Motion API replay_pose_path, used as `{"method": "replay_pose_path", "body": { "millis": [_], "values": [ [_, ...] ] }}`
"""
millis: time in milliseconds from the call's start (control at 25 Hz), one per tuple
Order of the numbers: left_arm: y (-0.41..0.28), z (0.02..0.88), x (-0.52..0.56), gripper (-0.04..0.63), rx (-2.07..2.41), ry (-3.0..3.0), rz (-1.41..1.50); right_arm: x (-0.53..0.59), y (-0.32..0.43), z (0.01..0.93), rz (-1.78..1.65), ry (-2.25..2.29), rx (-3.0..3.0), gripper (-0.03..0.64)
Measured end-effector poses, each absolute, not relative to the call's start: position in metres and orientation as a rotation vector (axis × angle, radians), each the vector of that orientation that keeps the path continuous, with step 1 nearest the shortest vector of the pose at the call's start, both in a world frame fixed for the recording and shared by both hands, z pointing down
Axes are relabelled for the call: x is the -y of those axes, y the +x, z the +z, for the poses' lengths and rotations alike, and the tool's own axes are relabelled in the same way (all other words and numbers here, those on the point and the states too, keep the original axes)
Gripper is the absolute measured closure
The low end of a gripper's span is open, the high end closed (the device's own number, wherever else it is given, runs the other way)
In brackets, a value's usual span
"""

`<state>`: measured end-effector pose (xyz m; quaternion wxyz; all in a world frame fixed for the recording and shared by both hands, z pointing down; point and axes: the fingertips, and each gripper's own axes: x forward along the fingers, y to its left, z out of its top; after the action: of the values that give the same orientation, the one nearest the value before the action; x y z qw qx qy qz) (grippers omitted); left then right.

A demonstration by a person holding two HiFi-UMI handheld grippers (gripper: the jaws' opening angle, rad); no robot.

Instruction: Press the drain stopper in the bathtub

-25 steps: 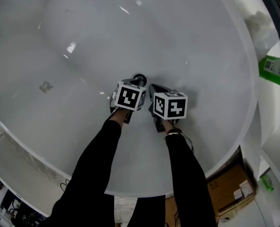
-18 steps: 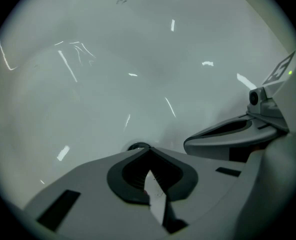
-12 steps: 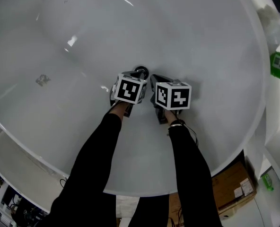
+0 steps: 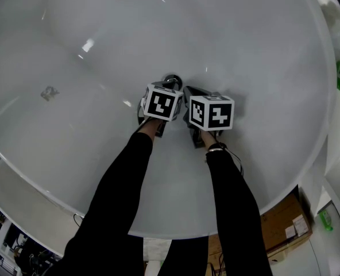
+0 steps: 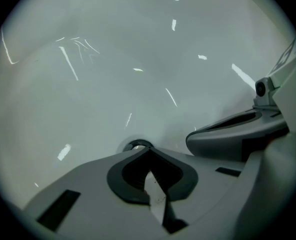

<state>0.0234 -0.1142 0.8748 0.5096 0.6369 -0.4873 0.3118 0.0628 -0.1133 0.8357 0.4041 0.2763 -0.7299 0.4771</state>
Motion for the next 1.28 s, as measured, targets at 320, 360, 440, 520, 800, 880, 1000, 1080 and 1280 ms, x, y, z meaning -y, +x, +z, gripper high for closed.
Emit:
{"method": "replay_pose_path", "body": {
  "millis": [320, 360, 440, 520, 800, 880, 1000, 1080, 1280],
  "values": [
    [0.021, 0.886, 0.114, 0.595, 1.175, 1.483, 0.785, 0.116, 0.065, 0.838, 1.216, 0.726, 1.825, 0.623],
    [0.021, 0.888, 0.113, 0.595, 1.174, 1.482, 0.782, 0.116, 0.066, 0.839, 1.221, 0.730, 1.823, 0.623],
    [0.023, 0.893, 0.114, 0.595, 1.173, 1.488, 0.760, 0.118, 0.066, 0.840, 1.231, 0.736, 1.819, 0.623],
    [0.025, 0.896, 0.114, 0.595, 1.168, 1.490, 0.749, 0.119, 0.066, 0.841, 1.238, 0.740, 1.817, 0.623],
    [0.027, 0.905, 0.105, 0.595, 1.163, 1.459, 0.785, 0.120, 0.066, 0.846, 1.243, 0.737, 1.804, 0.623],
    [0.027, 0.907, 0.105, 0.595, 1.168, 1.452, 0.790, 0.121, 0.067, 0.847, 1.245, 0.740, 1.798, 0.623],
    [0.031, 0.908, 0.106, 0.595, 1.162, 1.451, 0.777, 0.123, 0.068, 0.850, 1.258, 0.748, 1.787, 0.624],
    [0.030, 0.908, 0.105, 0.595, 1.162, 1.451, 0.786, 0.124, 0.069, 0.852, 1.266, 0.752, 1.780, 0.624],
    [0.032, 0.909, 0.107, 0.595, 1.173, 1.452, 0.768, 0.124, 0.069, 0.853, 1.273, 0.752, 1.775, 0.624]
  ]
}}
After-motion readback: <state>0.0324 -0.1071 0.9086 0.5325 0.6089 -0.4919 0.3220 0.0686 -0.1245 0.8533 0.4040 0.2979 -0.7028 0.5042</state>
